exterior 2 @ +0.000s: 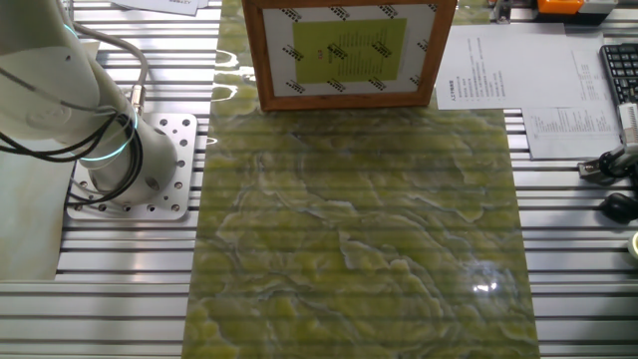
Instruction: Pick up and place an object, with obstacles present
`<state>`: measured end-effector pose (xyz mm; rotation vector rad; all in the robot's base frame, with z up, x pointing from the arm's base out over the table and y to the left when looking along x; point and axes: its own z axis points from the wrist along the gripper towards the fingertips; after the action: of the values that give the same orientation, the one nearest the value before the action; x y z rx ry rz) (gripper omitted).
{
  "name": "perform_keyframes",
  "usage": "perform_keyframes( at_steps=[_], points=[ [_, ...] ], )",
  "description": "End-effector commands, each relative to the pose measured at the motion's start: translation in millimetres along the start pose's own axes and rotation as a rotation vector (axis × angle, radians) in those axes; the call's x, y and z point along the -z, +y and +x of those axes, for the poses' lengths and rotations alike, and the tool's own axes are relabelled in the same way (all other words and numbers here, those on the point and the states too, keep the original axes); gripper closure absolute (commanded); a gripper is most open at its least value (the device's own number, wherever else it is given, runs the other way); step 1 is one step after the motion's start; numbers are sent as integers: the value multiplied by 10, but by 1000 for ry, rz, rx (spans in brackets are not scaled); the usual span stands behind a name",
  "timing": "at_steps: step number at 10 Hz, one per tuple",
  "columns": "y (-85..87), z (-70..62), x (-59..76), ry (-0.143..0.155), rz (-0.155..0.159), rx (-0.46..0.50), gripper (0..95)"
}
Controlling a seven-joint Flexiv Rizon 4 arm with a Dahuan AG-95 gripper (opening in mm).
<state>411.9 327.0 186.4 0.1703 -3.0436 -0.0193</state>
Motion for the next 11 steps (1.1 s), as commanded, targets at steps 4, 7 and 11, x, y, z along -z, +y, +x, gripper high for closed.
perform_keyframes(
  at_steps=[4, 7, 11],
  points=[
    [-13, 16, 1, -24, 12, 64, 950],
    [-13, 16, 1, -43, -4, 56, 950],
    [-13, 16, 1, -28, -15, 66, 950]
  ],
)
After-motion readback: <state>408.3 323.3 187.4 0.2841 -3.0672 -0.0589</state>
